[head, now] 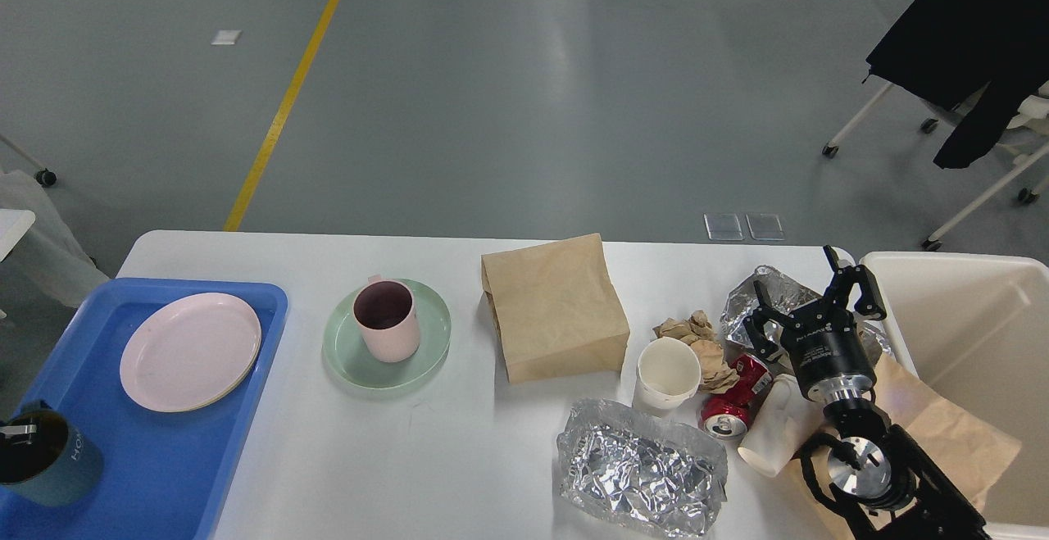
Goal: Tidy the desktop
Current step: 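Carry the green mug onto the blue tray corner and release it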
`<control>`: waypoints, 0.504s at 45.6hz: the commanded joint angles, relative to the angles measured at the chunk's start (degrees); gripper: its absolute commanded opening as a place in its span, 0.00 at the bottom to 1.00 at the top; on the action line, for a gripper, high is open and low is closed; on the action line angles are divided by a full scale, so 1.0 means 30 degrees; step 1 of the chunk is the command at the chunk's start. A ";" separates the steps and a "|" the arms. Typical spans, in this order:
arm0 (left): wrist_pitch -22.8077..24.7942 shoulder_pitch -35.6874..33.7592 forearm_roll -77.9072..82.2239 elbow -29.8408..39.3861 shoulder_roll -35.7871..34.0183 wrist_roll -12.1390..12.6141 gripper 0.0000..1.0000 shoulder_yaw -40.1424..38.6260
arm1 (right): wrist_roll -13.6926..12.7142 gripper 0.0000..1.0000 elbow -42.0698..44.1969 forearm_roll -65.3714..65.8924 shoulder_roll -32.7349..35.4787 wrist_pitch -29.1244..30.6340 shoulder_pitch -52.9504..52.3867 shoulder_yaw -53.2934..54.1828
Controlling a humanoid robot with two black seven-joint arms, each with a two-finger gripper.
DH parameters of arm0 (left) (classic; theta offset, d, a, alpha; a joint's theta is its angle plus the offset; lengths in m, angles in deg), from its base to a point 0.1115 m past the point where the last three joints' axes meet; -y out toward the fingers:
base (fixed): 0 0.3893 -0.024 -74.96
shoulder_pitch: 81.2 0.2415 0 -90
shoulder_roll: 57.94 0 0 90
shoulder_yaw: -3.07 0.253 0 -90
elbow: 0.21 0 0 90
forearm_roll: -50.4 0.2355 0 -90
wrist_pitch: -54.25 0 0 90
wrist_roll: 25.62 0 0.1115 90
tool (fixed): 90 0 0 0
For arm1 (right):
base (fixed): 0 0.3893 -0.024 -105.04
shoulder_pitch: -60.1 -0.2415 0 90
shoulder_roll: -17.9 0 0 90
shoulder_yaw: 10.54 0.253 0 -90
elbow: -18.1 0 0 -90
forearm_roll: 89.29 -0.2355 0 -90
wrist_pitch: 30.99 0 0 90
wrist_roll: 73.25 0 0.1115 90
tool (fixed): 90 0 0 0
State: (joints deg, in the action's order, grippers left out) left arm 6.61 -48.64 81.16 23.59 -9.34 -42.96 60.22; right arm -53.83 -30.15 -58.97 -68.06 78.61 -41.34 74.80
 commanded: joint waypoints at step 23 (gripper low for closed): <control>-0.2281 0.0836 -0.2052 0.0475 -0.0321 0.1300 0.89 -0.1326 | 0.0000 1.00 0.0000 0.0001 0.0000 0.0000 0.0003 0.0000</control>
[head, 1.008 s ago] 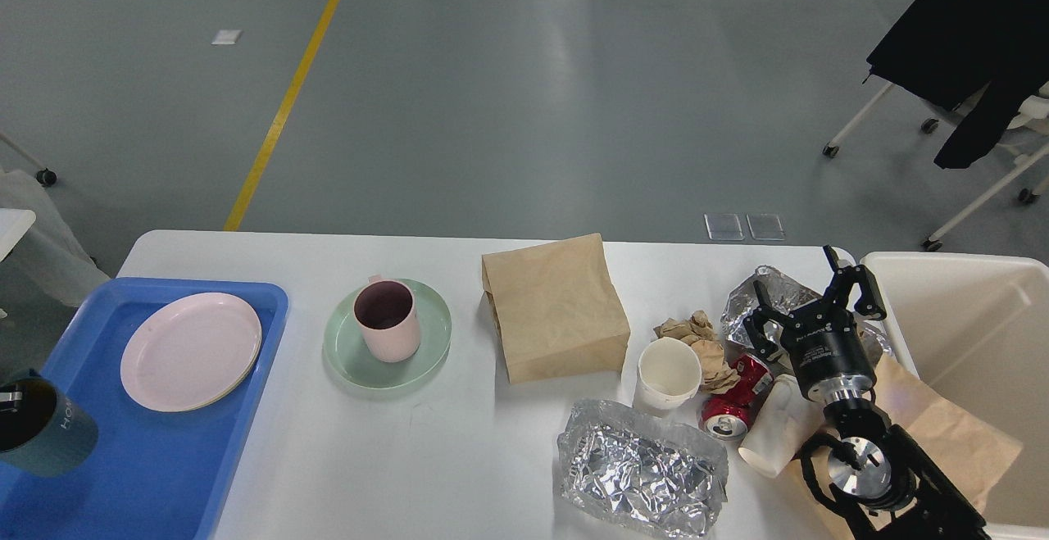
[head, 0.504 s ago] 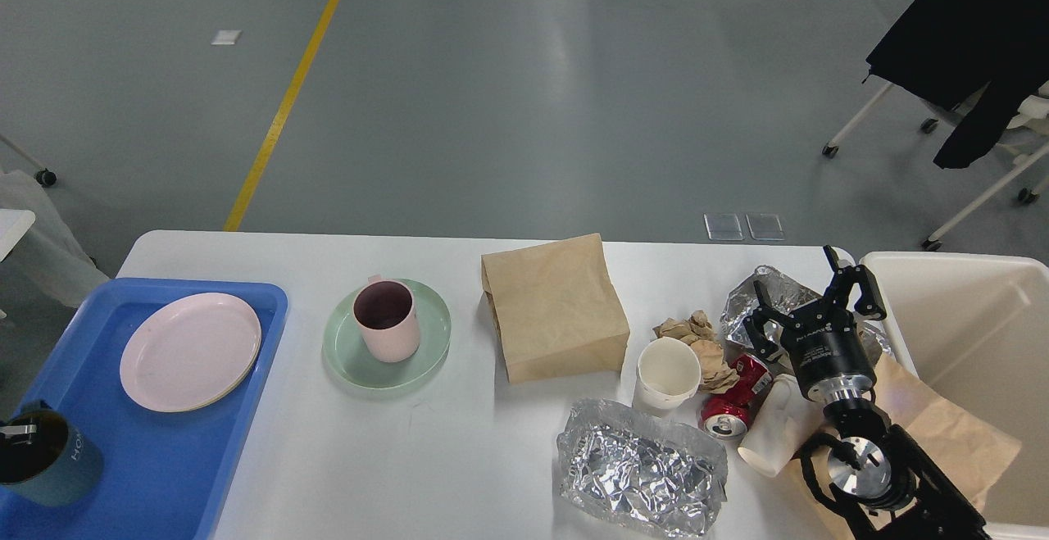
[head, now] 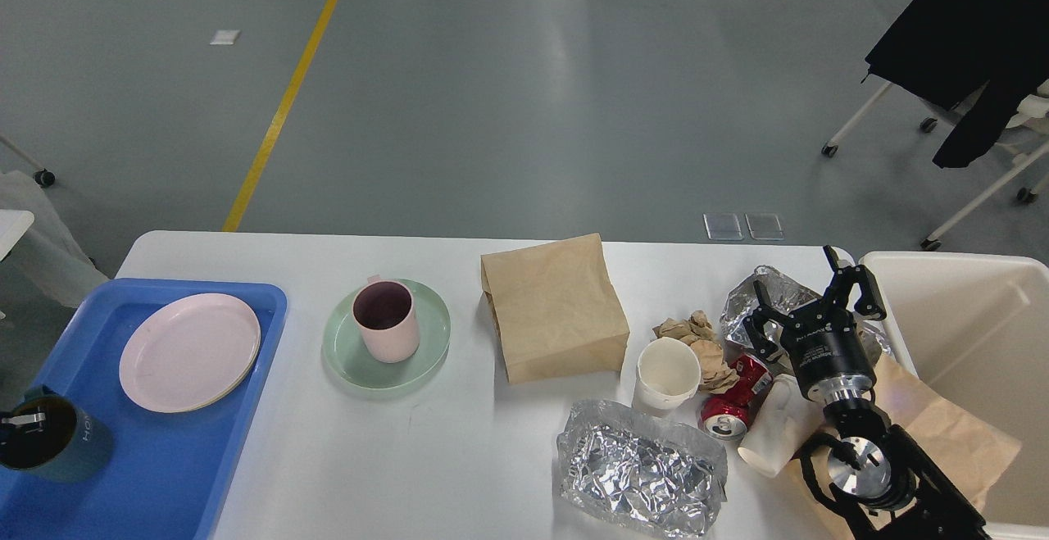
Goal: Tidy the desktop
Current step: 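Carry the green mug onto the blue tray corner and release it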
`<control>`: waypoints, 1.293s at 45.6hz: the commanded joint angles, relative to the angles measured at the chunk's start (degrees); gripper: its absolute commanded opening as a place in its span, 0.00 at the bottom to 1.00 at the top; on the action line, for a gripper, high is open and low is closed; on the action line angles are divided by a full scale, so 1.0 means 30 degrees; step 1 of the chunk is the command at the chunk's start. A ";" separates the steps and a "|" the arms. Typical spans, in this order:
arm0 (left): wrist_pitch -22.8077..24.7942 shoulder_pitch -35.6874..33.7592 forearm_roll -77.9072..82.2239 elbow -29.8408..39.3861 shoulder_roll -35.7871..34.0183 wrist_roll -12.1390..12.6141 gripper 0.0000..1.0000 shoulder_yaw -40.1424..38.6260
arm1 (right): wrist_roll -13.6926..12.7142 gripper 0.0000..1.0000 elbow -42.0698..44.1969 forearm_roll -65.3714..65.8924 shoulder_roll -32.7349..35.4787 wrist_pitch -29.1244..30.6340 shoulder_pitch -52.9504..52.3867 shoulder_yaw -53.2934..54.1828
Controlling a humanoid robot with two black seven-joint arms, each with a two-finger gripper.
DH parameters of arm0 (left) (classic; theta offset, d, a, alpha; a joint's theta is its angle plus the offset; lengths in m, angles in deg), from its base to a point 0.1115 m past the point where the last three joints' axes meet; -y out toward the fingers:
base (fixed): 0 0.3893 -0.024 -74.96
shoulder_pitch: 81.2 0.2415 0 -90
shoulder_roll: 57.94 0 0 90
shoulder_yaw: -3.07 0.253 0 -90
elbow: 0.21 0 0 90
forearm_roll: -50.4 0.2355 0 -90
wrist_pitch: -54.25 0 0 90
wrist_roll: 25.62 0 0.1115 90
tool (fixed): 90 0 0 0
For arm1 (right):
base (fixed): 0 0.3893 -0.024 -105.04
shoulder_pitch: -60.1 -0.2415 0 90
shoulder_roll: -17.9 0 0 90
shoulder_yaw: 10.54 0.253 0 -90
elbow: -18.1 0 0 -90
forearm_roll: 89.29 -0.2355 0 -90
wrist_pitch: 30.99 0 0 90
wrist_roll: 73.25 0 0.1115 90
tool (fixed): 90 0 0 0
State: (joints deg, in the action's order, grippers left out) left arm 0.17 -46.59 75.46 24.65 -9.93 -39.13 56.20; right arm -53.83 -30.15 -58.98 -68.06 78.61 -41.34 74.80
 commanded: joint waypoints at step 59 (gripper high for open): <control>-0.0342 -0.2276 -0.0562 0.4634 -0.3026 -0.0008 0.85 0.1215 | 0.0000 1.00 -0.0001 0.0002 0.0000 0.0000 0.0003 0.0001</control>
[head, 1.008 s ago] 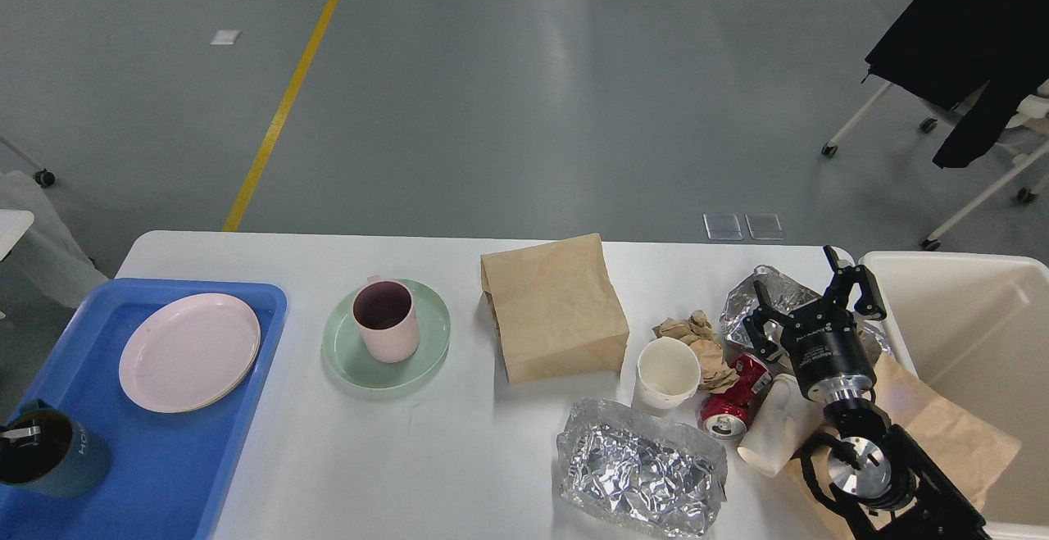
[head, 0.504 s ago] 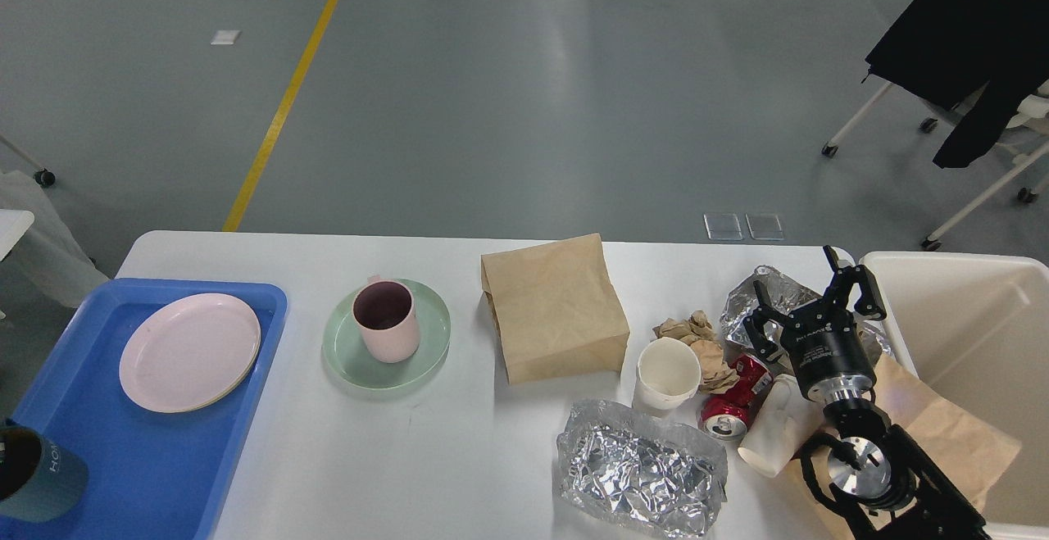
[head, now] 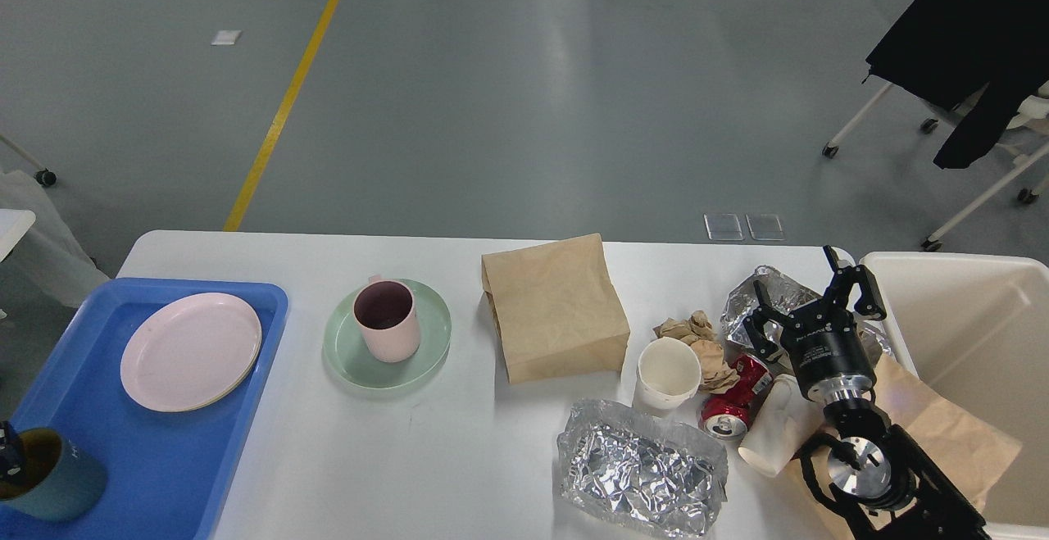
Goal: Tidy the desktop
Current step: 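Carry the green mug onto the blue tray corner and release it, then raise the left gripper and reach to the pink cup on the saucer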
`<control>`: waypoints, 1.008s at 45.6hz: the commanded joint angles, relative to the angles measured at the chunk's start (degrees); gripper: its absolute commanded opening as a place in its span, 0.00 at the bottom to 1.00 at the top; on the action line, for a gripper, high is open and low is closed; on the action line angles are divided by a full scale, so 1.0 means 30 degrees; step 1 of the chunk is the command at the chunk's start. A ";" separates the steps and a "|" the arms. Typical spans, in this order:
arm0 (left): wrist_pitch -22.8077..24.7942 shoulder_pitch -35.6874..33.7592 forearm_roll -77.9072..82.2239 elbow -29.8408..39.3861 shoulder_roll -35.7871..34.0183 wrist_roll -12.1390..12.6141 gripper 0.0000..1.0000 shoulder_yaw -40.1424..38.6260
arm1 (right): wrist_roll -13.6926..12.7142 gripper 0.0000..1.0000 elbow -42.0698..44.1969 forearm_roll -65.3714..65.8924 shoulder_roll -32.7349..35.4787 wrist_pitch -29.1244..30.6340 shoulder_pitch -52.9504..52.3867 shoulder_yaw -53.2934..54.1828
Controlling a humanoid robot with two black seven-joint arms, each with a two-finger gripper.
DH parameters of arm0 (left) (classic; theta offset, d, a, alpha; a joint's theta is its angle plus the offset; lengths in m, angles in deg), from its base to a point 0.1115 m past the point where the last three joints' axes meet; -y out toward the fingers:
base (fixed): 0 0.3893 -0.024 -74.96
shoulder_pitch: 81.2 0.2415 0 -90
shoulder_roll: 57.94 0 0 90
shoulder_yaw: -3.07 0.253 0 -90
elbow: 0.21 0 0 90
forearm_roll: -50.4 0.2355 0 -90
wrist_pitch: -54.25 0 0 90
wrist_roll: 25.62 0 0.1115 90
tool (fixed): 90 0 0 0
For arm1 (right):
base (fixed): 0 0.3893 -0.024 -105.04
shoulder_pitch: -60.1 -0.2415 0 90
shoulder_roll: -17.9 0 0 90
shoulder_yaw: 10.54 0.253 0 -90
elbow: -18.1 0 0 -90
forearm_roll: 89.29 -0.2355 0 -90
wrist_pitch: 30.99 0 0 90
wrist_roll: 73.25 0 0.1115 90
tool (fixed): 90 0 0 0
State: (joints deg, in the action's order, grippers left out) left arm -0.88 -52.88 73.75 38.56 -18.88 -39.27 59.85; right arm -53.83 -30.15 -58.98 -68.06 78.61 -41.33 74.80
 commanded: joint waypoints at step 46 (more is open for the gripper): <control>0.3350 -2.5755 -0.7985 1.5990 1.1558 0.0129 0.96 1.2277 | 0.0000 1.00 -0.0030 0.0002 0.0000 0.0000 0.0000 -0.0028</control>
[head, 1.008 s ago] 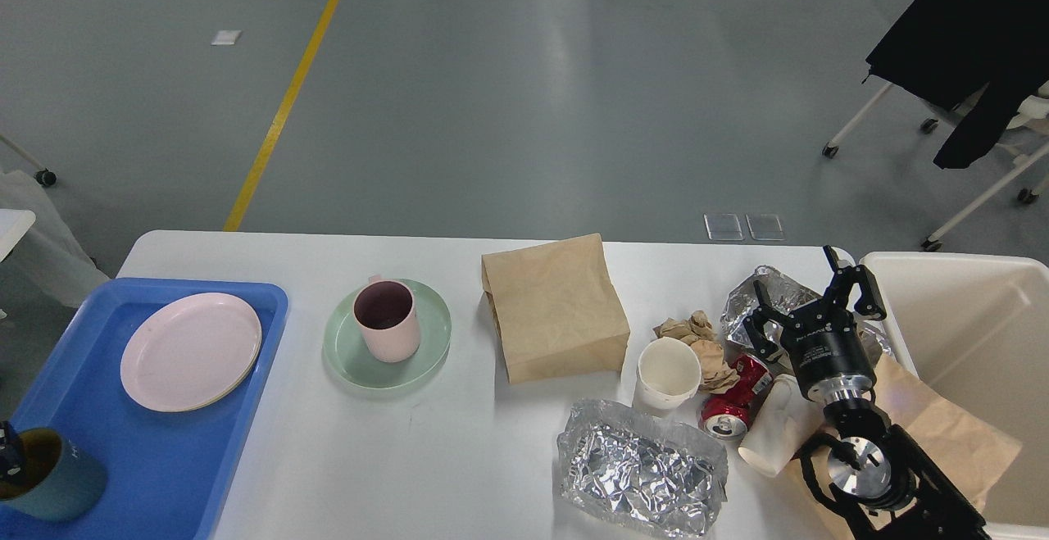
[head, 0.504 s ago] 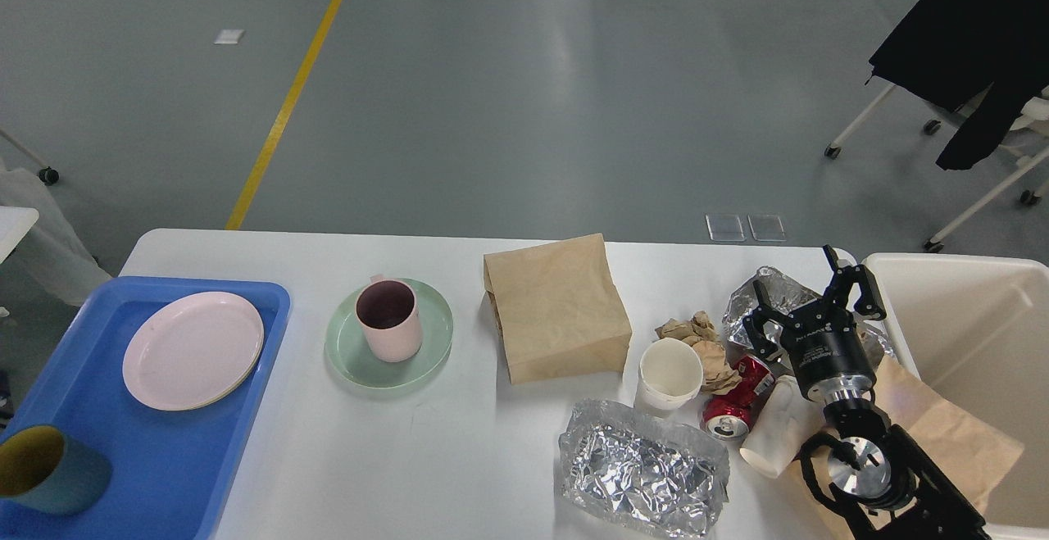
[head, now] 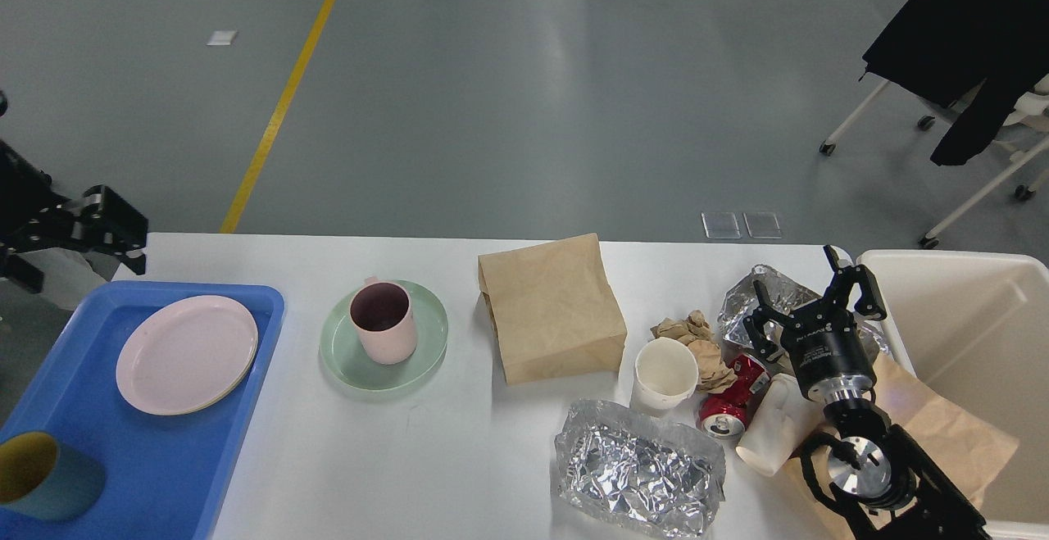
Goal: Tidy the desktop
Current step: 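Raise the left gripper and reach to the pink cup on the saucer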
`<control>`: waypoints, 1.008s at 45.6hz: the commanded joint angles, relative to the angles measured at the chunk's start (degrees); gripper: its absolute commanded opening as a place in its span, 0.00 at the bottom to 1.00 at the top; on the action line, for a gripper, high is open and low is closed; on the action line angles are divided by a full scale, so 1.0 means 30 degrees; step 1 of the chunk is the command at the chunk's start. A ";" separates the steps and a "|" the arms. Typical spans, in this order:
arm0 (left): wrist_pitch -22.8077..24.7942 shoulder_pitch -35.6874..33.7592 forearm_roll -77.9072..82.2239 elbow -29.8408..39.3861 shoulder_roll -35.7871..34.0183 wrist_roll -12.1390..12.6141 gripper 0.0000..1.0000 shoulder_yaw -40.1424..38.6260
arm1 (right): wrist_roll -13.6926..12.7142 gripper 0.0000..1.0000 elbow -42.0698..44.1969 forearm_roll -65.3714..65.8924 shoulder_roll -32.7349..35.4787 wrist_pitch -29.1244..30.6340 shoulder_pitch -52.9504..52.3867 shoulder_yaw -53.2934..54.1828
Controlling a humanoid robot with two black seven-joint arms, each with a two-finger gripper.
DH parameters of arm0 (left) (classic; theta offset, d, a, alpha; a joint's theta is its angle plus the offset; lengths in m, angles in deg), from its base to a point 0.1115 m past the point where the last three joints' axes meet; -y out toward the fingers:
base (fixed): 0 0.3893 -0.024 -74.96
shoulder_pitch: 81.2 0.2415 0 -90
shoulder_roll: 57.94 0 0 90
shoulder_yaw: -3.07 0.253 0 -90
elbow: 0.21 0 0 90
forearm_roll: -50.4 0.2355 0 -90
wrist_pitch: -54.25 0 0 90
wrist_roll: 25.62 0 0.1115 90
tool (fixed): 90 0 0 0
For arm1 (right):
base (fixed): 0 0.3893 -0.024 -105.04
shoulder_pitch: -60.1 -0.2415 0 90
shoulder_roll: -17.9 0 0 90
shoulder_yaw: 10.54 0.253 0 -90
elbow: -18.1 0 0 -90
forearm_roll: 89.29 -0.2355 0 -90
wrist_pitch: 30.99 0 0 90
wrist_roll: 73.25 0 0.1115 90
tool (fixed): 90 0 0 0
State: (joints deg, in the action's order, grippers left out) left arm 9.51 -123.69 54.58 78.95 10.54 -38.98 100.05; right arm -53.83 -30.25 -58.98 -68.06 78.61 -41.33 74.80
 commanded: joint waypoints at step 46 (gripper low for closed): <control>-0.1638 -0.0022 -0.4613 0.3178 0.2426 0.1526 0.96 -0.3440 | 0.0000 1.00 0.0005 0.0004 0.0001 0.0000 0.0028 0.0001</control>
State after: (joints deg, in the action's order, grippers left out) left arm 5.77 -129.63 42.51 92.56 18.53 -34.63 89.68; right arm -53.83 -30.25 -59.00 -68.03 78.60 -41.27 74.80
